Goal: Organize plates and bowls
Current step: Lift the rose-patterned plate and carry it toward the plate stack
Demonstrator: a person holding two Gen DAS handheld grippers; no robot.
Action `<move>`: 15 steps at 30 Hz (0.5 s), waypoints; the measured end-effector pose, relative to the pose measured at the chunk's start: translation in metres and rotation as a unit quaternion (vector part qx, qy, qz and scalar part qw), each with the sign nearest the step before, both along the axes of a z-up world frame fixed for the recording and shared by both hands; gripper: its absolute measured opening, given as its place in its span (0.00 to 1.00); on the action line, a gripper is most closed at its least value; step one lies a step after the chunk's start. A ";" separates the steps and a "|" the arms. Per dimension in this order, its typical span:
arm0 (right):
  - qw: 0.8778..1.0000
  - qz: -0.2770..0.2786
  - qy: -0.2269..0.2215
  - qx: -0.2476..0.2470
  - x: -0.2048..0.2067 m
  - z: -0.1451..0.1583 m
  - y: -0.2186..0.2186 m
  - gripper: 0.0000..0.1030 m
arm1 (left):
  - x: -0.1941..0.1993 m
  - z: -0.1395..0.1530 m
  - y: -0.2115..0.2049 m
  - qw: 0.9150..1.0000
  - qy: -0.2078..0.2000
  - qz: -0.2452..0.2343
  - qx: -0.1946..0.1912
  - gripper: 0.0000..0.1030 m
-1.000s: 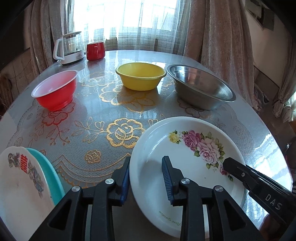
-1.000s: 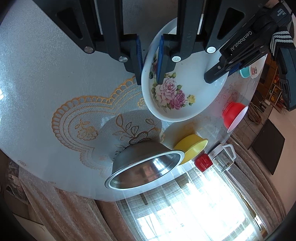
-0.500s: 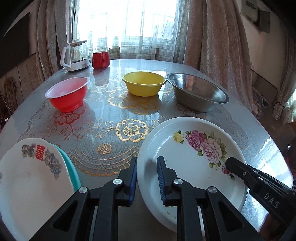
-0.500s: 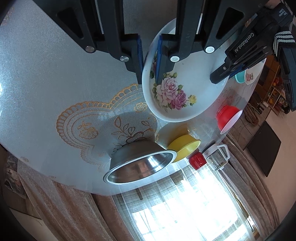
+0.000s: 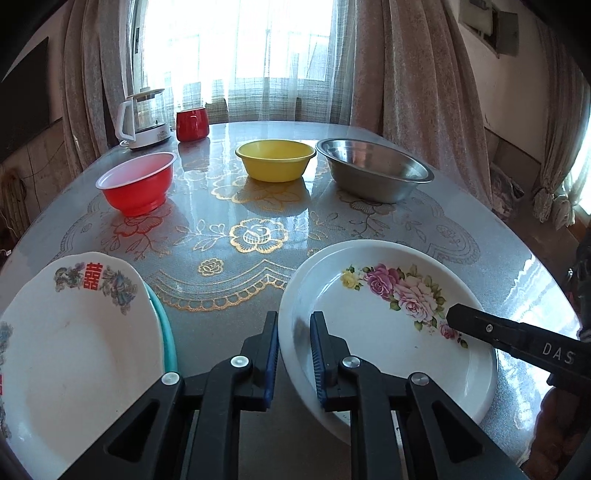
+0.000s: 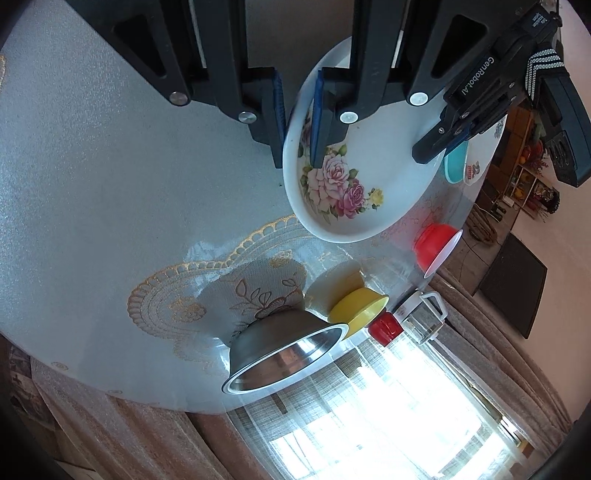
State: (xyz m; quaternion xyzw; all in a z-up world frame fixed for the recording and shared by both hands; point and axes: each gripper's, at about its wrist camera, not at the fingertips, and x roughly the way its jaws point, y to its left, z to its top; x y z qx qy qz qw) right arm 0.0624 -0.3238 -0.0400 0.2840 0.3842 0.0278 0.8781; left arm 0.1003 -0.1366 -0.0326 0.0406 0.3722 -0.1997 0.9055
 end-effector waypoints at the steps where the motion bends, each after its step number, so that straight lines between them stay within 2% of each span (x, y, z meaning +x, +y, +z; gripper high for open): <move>1: 1.000 -0.001 0.001 0.002 0.000 0.000 -0.001 0.14 | 0.001 -0.001 -0.001 1.000 0.005 -0.002 -0.001 0.16; 6: 1.000 -0.008 0.008 0.016 0.004 0.000 -0.007 0.14 | 0.008 -0.001 -0.002 1.000 0.021 -0.006 -0.015 0.21; 8: 1.000 -0.007 0.008 0.009 0.006 0.001 -0.007 0.16 | 0.010 -0.001 -0.005 0.999 0.027 -0.015 -0.022 0.34; 9: 1.000 -0.006 0.008 0.005 0.007 0.002 -0.005 0.17 | 0.011 -0.001 -0.007 0.999 0.029 -0.019 -0.024 0.37; 11: 1.000 -0.004 0.012 -0.011 0.008 0.004 -0.002 0.19 | 0.012 0.000 -0.010 0.999 0.033 -0.022 -0.031 0.47; 14: 0.998 0.001 0.010 -0.063 0.012 0.007 0.006 0.17 | 0.013 0.001 -0.010 0.998 0.036 -0.020 -0.037 0.48; 15: 0.997 -0.003 0.011 -0.080 0.012 0.007 0.008 0.13 | 0.013 0.001 -0.009 0.998 0.036 -0.021 -0.040 0.48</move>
